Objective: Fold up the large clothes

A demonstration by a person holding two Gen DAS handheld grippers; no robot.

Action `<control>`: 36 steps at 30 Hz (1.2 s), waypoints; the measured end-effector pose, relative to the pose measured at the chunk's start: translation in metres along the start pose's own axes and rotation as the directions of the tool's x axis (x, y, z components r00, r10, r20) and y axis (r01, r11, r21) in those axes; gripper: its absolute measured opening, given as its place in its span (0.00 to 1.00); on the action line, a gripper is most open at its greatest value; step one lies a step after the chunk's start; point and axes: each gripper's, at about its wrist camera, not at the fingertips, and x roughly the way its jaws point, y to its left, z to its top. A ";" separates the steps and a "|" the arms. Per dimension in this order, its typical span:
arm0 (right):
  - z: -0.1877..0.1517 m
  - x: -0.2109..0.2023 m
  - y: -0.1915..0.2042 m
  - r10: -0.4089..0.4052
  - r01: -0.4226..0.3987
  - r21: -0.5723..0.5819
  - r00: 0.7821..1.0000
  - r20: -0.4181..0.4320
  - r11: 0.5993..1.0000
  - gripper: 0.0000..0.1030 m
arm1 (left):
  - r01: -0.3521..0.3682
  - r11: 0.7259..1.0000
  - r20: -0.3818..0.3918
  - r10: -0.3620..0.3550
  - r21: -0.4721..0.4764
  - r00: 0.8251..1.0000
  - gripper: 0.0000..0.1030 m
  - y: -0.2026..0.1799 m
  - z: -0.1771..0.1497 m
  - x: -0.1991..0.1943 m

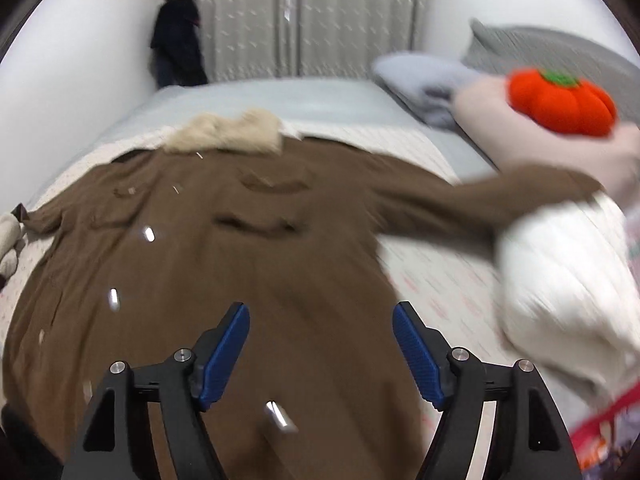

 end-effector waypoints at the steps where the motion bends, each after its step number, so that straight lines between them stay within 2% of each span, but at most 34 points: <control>1: 0.006 0.017 0.010 0.004 -0.004 -0.002 1.000 0.007 1.000 0.74 | -0.013 1.000 0.020 0.012 0.012 1.000 0.80 -0.006 0.009 0.013; 4: 0.026 0.063 0.044 -0.009 0.009 -0.026 1.000 0.005 1.000 0.74 | -0.025 0.999 0.067 0.022 0.044 0.997 0.80 -0.031 0.030 0.060; 7: 0.026 0.109 0.058 -0.056 0.051 -0.086 0.997 -0.056 0.995 0.74 | -0.070 0.995 0.083 0.064 0.077 0.995 0.80 -0.035 0.031 0.097; 8: 0.020 0.121 0.054 -0.091 0.082 -0.110 0.993 -0.080 0.991 0.74 | -0.095 0.992 0.053 0.091 0.088 0.994 0.80 -0.026 0.025 0.116; 9: 0.013 0.133 0.044 -0.113 0.099 -0.125 0.987 -0.112 0.987 0.74 | -0.130 0.989 -0.016 0.131 0.076 0.991 0.80 -0.009 0.018 0.136; 10: 0.008 0.137 0.027 -0.083 0.072 -0.088 0.988 -0.128 0.994 0.76 | -0.109 0.994 -0.070 0.111 0.031 0.991 0.80 0.008 0.015 0.144; 11: 0.006 0.136 0.003 -0.016 0.018 0.011 0.990 -0.138 1.000 0.77 | 0.009 0.995 -0.075 -0.016 -0.102 0.997 0.67 0.038 0.015 0.143; 12: 0.005 0.132 -0.017 0.007 0.004 0.077 0.990 -0.141 0.997 0.77 | 0.030 0.988 -0.045 -0.037 -0.151 0.998 0.57 0.056 0.016 0.137; 13: 0.003 0.130 -0.038 0.014 0.005 0.127 0.989 -0.144 0.992 0.74 | 0.024 0.988 -0.055 -0.033 -0.153 0.998 0.40 0.069 0.016 0.135; 14: 0.000 0.128 -0.053 0.046 -0.023 0.156 0.989 -0.144 0.988 0.63 | 0.020 0.998 -0.064 -0.024 -0.062 0.998 0.28 0.076 0.012 0.133; 16: -0.003 0.120 -0.071 0.105 -0.074 0.206 0.984 -0.146 0.976 0.52 | 0.030 1.000 -0.068 -0.030 0.007 0.997 0.28 0.079 0.007 0.124; 18: -0.001 0.114 -0.068 0.100 -0.075 0.154 0.982 -0.160 0.985 0.52 | -0.019 0.988 -0.082 0.032 0.152 0.996 0.28 0.064 0.004 0.111; 19: 0.000 0.110 -0.065 0.101 -0.076 0.147 0.980 -0.169 0.986 0.53 | -0.039 0.979 -0.078 0.056 0.199 0.995 0.28 0.060 0.002 0.108; 20: 0.000 0.107 -0.062 0.104 -0.079 0.139 0.978 -0.179 0.987 0.57 | -0.076 0.964 -0.072 0.097 0.256 0.993 0.37 0.050 0.002 0.100; 21: 0.005 0.101 -0.057 0.103 -0.082 0.124 0.978 -0.180 0.989 0.61 | -0.097 0.959 -0.069 0.119 0.267 0.991 0.50 0.048 0.003 0.097; 22: 0.012 0.095 -0.050 0.093 -0.078 0.097 0.982 -0.166 0.992 0.70 | -0.093 0.961 -0.064 0.113 0.261 0.991 0.79 0.045 0.005 0.091; 23: 0.018 0.093 -0.041 0.071 -0.062 0.059 0.986 -0.151 0.996 0.77 | -0.058 0.971 -0.035 0.068 0.234 0.997 0.87 0.041 0.012 0.084; 25: 0.031 0.088 -0.022 0.038 -0.041 -0.020 0.990 -0.137 0.999 0.81 | -0.001 0.981 -0.001 0.002 0.193 1.000 0.87 0.029 0.026 0.077; 27: 0.042 0.107 -0.010 0.006 -0.016 -0.055 0.985 -0.173 0.998 0.82 | 0.025 0.984 -0.004 -0.024 0.176 1.000 0.90 0.016 0.037 0.082; 28: 0.043 0.117 -0.009 -0.005 -0.007 -0.058 0.979 -0.204 0.998 0.82 | 0.022 0.985 -0.010 -0.021 0.174 1.000 0.95 0.013 0.039 0.087; 31: 0.029 0.150 -0.023 -0.030 0.013 -0.055 0.950 -0.309 0.998 0.82 | 0.004 0.987 -0.106 0.013 0.161 0.994 0.96 0.013 0.033 0.116; 32: 0.023 0.153 -0.030 -0.001 -0.014 -0.047 0.951 -0.309 0.999 0.82 | -0.024 0.986 -0.157 0.050 0.165 0.986 0.97 0.021 0.024 0.132; 33: 0.017 0.148 -0.040 0.041 -0.052 -0.034 0.960 -0.276 0.998 0.82 | 0.015 0.988 -0.158 0.009 0.151 0.987 0.97 0.034 0.015 0.136; 34: 0.012 0.141 -0.049 0.042 -0.056 -0.042 0.961 -0.274 0.998 0.82 | 0.064 0.991 -0.139 -0.048 0.115 0.989 0.97 0.048 0.011 0.129; 36: 0.006 0.129 -0.060 0.011 -0.033 -0.075 0.962 -0.275 0.997 0.82 | 0.090 0.988 -0.142 -0.072 0.123 0.987 0.96 0.060 0.006 0.116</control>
